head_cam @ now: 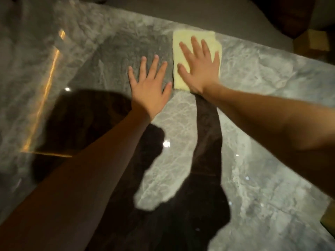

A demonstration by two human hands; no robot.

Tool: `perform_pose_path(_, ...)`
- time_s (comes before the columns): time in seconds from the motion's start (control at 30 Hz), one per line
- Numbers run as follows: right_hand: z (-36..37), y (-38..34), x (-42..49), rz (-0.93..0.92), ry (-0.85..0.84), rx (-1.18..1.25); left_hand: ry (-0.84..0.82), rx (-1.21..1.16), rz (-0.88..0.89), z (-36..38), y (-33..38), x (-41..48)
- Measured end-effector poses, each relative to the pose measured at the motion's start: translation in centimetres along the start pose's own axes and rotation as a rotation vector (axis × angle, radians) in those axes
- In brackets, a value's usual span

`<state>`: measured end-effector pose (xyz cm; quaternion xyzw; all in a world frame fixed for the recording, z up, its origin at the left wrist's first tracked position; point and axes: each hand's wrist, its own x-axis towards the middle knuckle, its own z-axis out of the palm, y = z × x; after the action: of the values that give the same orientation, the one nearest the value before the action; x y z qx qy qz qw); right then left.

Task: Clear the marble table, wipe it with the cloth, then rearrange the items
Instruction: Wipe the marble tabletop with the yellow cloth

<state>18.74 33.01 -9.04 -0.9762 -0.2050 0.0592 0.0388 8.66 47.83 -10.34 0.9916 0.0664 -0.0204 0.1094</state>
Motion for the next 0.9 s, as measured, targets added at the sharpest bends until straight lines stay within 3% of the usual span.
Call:
perform_pose_path(0.17,1.4,0.2,-11.4,-0.054,-0.023,-0.017,-0.015,-0.001,0.018,-0.2,-0.1,-0.2)
perform_pose_path(0.5,3.6,-2.1,-32.2,-0.014,-0.082,0.056,-0.059,0.02,0.335,0.3,5.5,-5.2)
perform_pose_path(0.67,3.7,-2.3,-32.8,0.007,-0.096,0.039,-0.062,0.046,0.305,1.3,7.7,-3.3)
perform_pose_path(0.9,4.2,-1.8,-31.3,0.033,-0.091,0.058,-0.041,-0.116,0.192,1.8,9.6,0.6)
